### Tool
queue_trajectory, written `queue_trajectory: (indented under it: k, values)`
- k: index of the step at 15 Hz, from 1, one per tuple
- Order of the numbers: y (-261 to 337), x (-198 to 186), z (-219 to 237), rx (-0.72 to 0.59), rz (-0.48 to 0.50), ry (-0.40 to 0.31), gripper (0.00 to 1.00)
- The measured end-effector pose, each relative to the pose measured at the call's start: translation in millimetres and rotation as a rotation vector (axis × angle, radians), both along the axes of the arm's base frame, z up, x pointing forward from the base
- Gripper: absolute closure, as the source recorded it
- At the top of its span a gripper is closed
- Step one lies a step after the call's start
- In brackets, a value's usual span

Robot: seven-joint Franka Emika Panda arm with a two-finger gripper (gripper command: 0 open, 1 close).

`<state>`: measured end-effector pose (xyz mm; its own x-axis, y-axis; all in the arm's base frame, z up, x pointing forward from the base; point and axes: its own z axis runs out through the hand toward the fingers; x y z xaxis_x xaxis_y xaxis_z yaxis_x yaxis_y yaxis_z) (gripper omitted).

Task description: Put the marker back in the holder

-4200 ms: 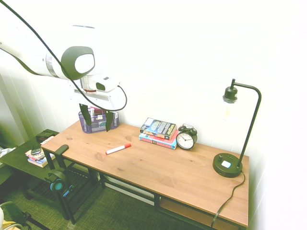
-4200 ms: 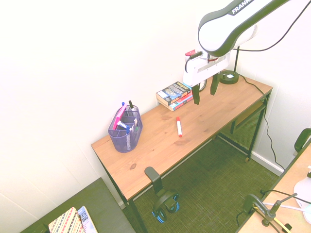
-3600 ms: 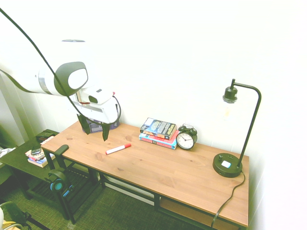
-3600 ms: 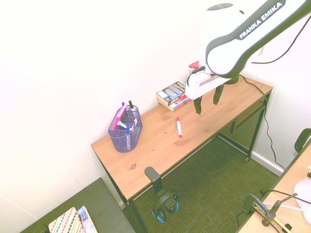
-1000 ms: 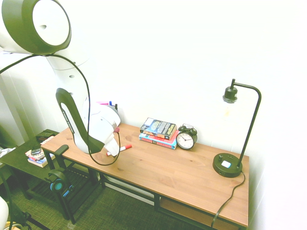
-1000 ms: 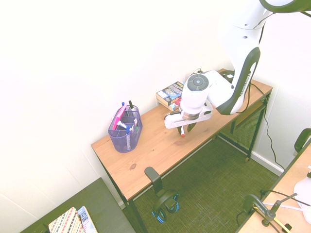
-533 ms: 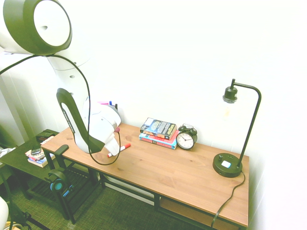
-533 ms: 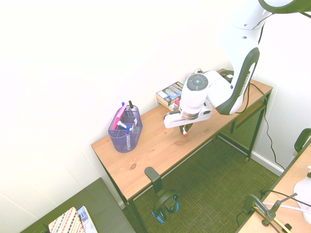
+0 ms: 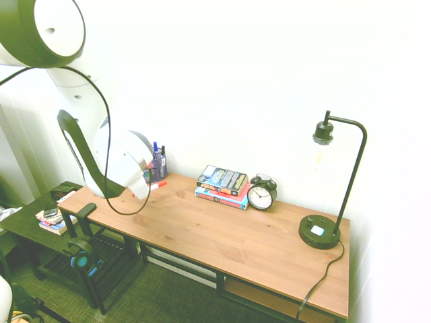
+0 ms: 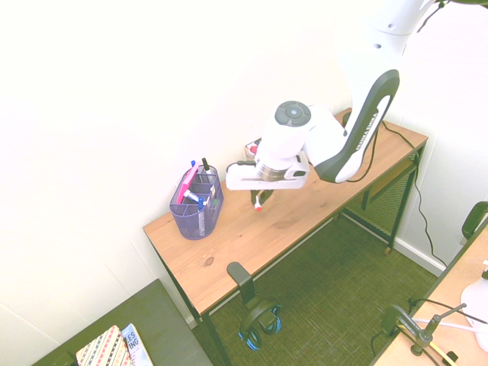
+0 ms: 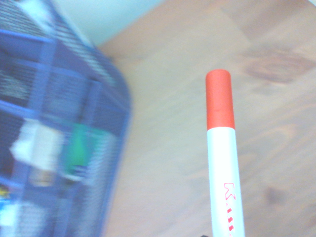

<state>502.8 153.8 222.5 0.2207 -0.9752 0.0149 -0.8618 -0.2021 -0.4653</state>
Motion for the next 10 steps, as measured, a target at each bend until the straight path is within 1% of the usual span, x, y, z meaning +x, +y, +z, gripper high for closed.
queue_trajectory:
  k: [2, 5, 7, 9, 10]
  values:
    - [38.3, 4.8, 45.6, 0.076, 0.001, -0.046, 1.00]
    - [97.1, 6.0, 106.2, 0.235, -0.021, -0.070, 1.00]
    - [128.8, 14.6, 151.4, 0.334, -0.031, -0.086, 1.00]
    - [150.9, 17.8, 190.0, 0.446, -0.055, -0.086, 1.00]
    - [157.8, 16.5, 202.3, 0.504, -0.086, -0.069, 1.00]
